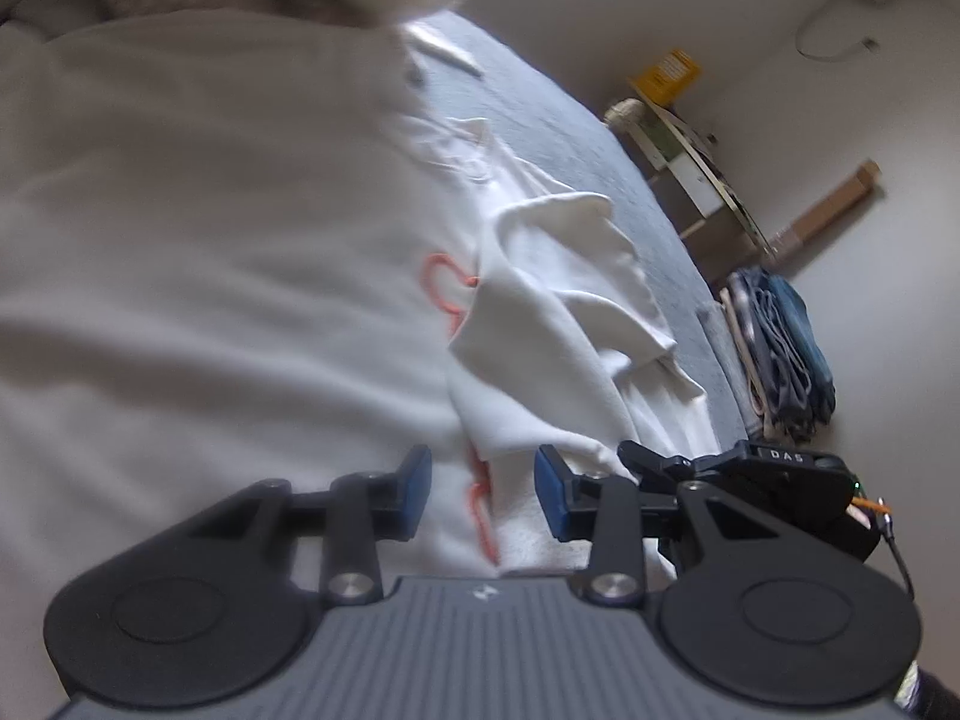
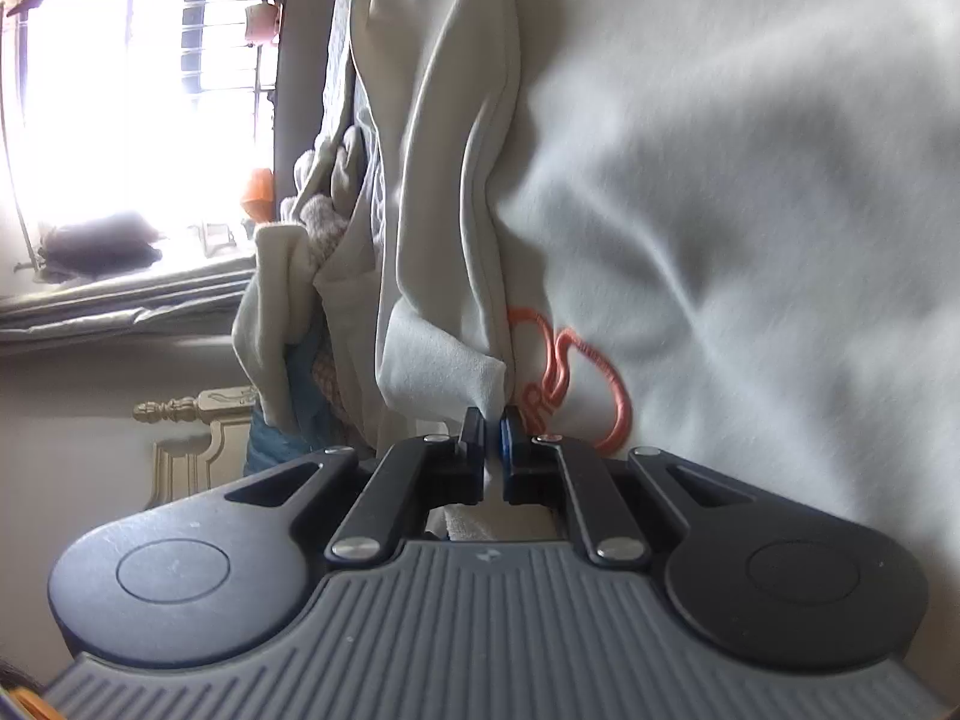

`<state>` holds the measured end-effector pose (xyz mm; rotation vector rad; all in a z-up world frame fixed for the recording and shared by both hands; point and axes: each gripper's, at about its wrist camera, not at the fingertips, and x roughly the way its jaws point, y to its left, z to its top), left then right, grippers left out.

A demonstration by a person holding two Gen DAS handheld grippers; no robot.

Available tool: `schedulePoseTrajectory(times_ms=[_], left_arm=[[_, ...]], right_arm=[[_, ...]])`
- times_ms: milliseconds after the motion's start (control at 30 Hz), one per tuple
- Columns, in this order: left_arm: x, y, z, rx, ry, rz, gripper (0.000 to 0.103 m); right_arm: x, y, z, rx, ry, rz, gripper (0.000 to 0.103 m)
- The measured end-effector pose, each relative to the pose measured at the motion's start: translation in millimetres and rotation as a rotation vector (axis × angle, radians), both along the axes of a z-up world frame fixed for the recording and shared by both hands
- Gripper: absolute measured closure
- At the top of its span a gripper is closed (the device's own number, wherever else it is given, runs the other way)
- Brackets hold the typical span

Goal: Fold clothes

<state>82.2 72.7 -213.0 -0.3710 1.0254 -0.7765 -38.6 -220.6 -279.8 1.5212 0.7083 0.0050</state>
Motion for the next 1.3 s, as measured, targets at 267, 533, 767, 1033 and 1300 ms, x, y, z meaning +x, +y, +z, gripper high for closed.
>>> schedulePoseTrajectory(times_ms=[267, 533, 767, 1033, 1300], left_arm=[[2.9, -31.7, -11.8, -0.001, -0.003, -0.056, 0.062], [-1.1, -47.8, -17.7, -0.049, -0.028, -0.062, 0.071], [-5.2, -30.5, -4.5, -0.092, -0.042, 0.018, 0.093], [36.3, 38.7, 29.9, -0.143, 0.011, 0.111, 0.094], [82.6, 70.1, 56.4, -0.045, -0.018, 0.095, 0.094]], right_arm=[[-26.2, -15.9, -14.1, 0.017, 0.020, -0.029, 0.099], [-27.5, -16.5, -18.6, 0.017, 0.032, -0.024, 0.099], [-16.5, -5.1, 3.3, -0.069, -0.003, 0.038, 0.099], [34.0, 52.2, 57.0, -0.254, -0.118, 0.265, 0.099], [83.8, 107.6, 85.8, -0.344, -0.174, 0.416, 0.100]])
